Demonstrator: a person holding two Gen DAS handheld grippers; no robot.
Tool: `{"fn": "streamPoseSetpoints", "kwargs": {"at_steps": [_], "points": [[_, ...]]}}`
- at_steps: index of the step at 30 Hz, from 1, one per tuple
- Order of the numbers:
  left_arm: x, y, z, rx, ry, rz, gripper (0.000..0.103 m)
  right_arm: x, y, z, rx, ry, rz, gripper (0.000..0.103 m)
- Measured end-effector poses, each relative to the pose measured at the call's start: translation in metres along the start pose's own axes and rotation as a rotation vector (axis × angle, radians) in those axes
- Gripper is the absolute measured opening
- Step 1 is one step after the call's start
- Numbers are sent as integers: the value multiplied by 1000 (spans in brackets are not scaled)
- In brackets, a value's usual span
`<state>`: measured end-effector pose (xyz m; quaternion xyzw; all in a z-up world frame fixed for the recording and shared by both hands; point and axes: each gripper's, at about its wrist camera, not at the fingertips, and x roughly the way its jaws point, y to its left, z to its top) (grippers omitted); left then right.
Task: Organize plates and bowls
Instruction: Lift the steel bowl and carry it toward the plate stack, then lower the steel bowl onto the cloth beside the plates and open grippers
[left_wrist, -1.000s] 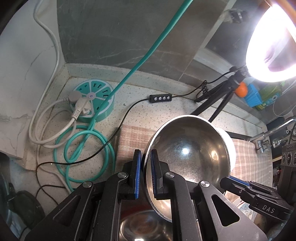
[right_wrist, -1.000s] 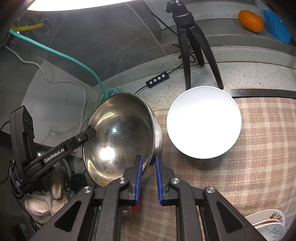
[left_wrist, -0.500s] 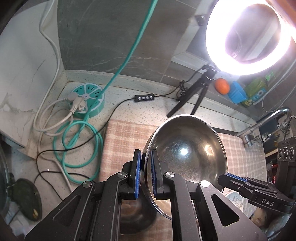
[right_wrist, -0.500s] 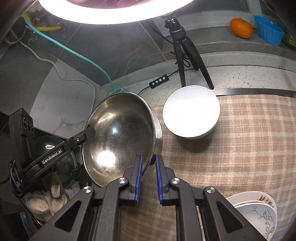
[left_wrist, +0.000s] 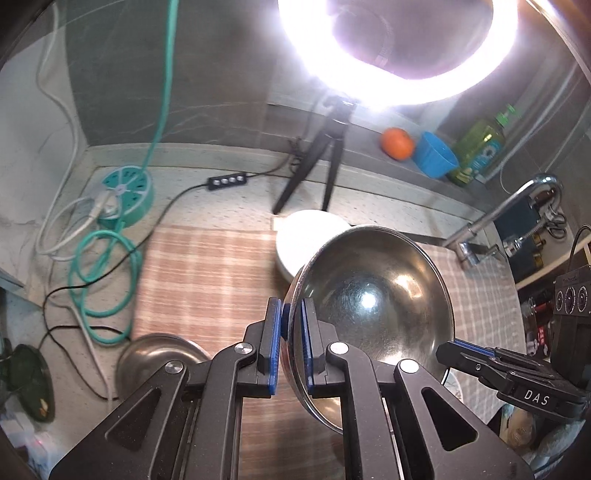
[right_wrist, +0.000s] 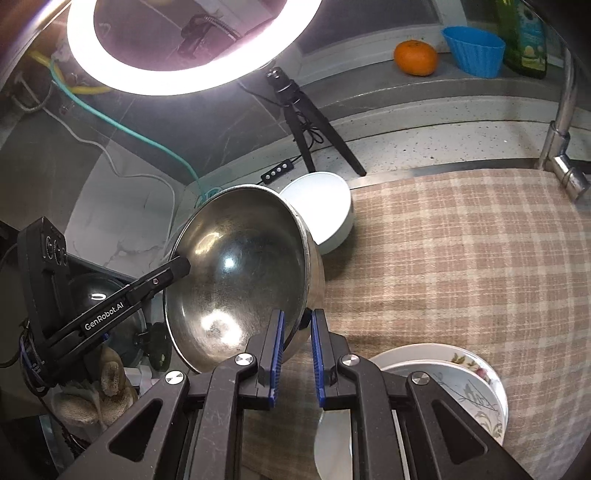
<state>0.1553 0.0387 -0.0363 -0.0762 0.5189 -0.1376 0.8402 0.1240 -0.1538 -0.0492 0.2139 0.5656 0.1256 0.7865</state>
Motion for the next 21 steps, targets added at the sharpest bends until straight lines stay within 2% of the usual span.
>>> {"fn": "streamPoseSetpoints", "kwargs": {"at_steps": [11, 21], "points": [[37, -86, -6, 86, 41, -74, 9, -50, -76, -5, 89, -54, -75, 13], [80, -148, -9, 146, 108, -110, 9, -69, -135, -9, 171, -72, -129, 13]]}}
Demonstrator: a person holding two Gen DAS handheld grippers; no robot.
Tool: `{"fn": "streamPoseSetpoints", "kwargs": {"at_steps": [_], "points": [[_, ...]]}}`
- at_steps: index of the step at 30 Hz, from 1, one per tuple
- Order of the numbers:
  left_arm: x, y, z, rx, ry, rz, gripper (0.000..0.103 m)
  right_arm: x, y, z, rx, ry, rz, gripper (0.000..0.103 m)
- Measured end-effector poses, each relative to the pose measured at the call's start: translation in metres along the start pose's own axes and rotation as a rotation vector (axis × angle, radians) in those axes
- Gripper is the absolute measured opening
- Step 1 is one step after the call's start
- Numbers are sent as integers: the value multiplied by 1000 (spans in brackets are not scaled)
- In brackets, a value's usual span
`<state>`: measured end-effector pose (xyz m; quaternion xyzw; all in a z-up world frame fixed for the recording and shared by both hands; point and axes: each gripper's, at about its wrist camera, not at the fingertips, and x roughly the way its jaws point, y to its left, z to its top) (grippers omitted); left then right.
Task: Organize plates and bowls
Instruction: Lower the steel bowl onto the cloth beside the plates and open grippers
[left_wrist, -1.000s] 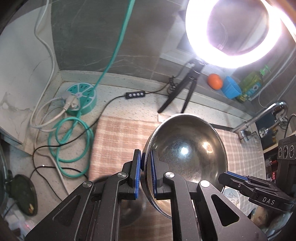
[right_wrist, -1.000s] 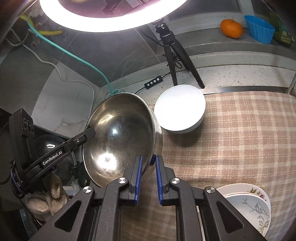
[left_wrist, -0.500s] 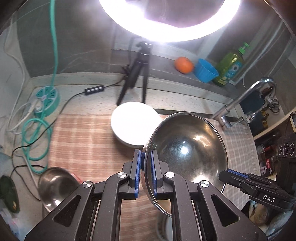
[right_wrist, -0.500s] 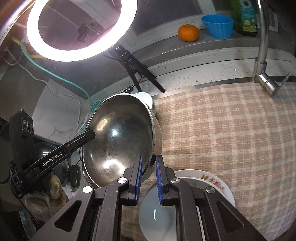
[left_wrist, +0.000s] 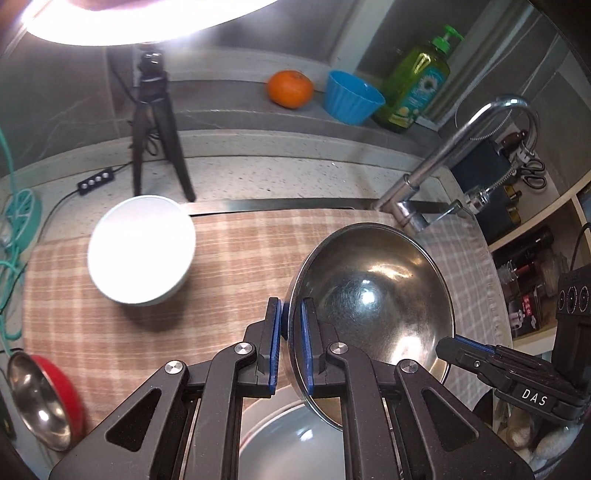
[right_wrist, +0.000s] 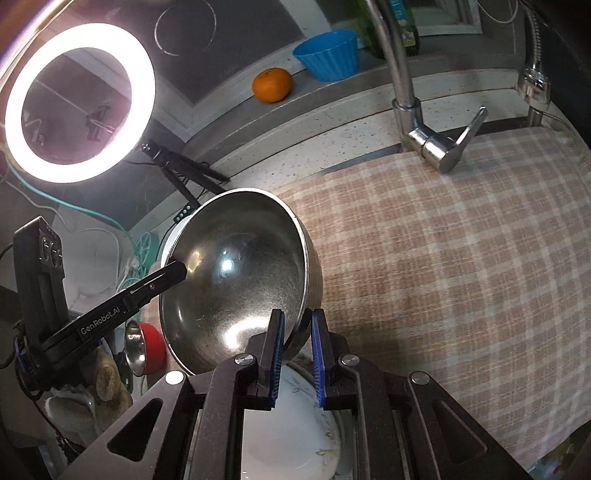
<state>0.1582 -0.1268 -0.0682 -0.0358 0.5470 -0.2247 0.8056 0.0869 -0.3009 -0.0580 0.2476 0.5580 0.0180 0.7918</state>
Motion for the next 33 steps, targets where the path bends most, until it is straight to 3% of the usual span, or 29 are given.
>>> {"fn": "streamPoseSetpoints", "kwargs": {"at_steps": [12, 30, 33], "points": [[42, -26, 0, 38, 79, 11, 9, 16, -49, 0, 65, 27, -38, 13], [62, -18, -2, 47, 137, 24, 9, 37, -57, 3, 37, 54, -57, 13], [62, -16, -2, 42, 149, 17, 14, 37, -56, 3, 39, 53, -52, 14]]}}
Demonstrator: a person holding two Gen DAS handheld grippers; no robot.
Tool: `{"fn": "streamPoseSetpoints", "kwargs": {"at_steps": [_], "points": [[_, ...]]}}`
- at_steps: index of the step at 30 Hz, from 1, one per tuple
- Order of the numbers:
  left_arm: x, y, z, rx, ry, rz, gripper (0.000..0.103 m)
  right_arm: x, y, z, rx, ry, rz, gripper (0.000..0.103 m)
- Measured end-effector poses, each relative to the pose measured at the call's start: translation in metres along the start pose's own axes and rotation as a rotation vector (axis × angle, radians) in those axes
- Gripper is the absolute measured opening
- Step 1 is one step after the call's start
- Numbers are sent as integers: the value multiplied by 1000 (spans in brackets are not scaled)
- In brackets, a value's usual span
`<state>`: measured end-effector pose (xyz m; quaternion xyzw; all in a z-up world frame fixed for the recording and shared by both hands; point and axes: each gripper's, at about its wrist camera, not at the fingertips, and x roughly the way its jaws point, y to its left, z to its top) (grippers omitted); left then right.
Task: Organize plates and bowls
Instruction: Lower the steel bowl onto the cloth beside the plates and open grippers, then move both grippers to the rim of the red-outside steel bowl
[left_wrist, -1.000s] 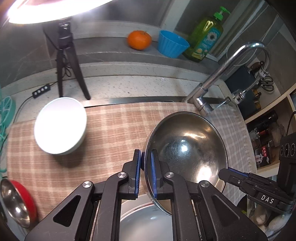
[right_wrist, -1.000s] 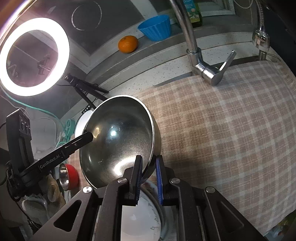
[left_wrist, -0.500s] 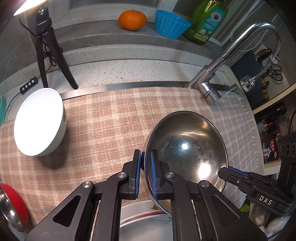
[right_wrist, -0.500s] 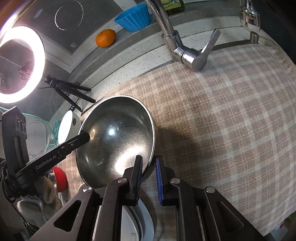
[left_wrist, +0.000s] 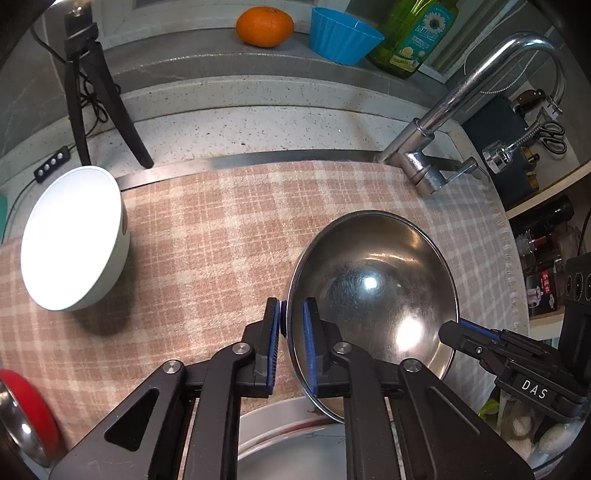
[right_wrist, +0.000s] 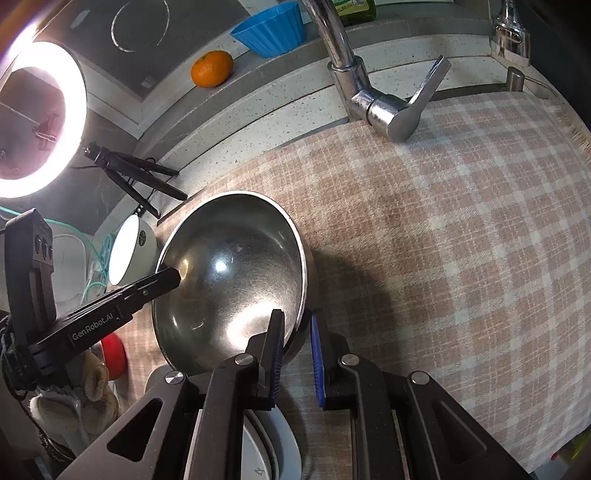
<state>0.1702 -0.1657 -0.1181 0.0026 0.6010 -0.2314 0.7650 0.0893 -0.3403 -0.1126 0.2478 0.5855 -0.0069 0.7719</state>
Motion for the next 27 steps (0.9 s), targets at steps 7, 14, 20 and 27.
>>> {"fn": "streamPoseSetpoints", "kwargs": {"at_steps": [7, 14, 20, 27], "points": [[-13, 8, -1, -22, -31, 2, 17, -12, 5, -2, -11, -44, -14, 22], [-48, 18, -8, -39, -117, 6, 17, -38, 18, -5, -62, -127, -43, 24], [-93, 41, -23, -80, -207, -10, 17, -56, 45, -15, -152, -175, -11, 24], [-145, 77, -60, -138, -309, 54, 17, -67, 97, -36, -296, -221, 16, 24]]}}
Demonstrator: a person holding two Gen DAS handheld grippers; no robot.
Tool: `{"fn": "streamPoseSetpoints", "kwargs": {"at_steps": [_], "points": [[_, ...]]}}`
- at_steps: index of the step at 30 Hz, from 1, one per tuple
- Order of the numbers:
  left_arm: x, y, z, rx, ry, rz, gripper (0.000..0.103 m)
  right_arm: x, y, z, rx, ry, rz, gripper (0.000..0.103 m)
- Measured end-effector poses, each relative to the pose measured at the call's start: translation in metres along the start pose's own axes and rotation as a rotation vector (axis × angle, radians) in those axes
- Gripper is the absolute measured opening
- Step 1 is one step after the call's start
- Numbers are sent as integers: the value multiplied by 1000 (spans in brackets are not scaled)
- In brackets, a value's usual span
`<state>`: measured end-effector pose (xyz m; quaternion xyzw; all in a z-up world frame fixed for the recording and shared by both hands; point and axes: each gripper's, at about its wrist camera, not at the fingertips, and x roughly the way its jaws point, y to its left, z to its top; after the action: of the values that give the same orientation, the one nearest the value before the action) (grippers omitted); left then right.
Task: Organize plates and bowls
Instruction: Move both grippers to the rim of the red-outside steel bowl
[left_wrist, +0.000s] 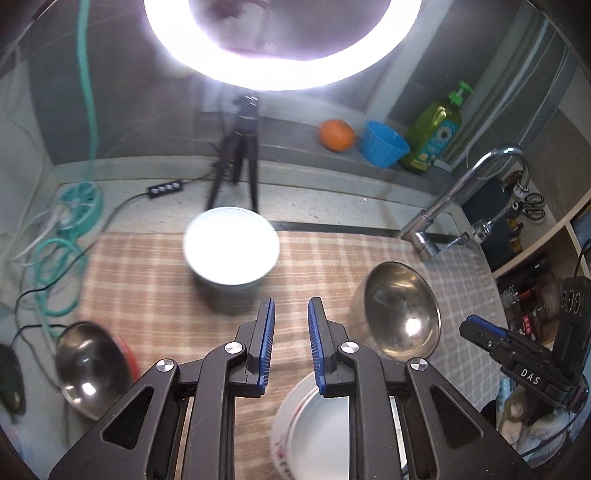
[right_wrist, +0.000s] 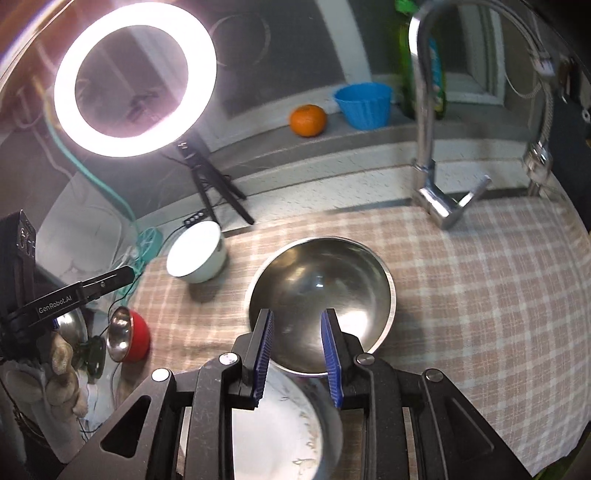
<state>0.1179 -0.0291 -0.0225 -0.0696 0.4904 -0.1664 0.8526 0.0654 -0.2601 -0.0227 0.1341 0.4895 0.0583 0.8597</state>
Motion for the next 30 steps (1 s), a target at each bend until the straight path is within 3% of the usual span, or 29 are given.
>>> {"fn": "streamPoseSetpoints", "kwargs": {"at_steps": [10, 16, 30], "points": [[-42, 66, -44, -91, -42, 128, 17, 21, 94, -4, -209, -25, 136, 24], [-61, 105, -62, -162, -61, 184, 17, 49, 139, -7, -260, 66, 246, 27], [-60, 186, -99, -378, -28, 200, 17, 105, 204, -11, -343, 194, 269, 27]]}}
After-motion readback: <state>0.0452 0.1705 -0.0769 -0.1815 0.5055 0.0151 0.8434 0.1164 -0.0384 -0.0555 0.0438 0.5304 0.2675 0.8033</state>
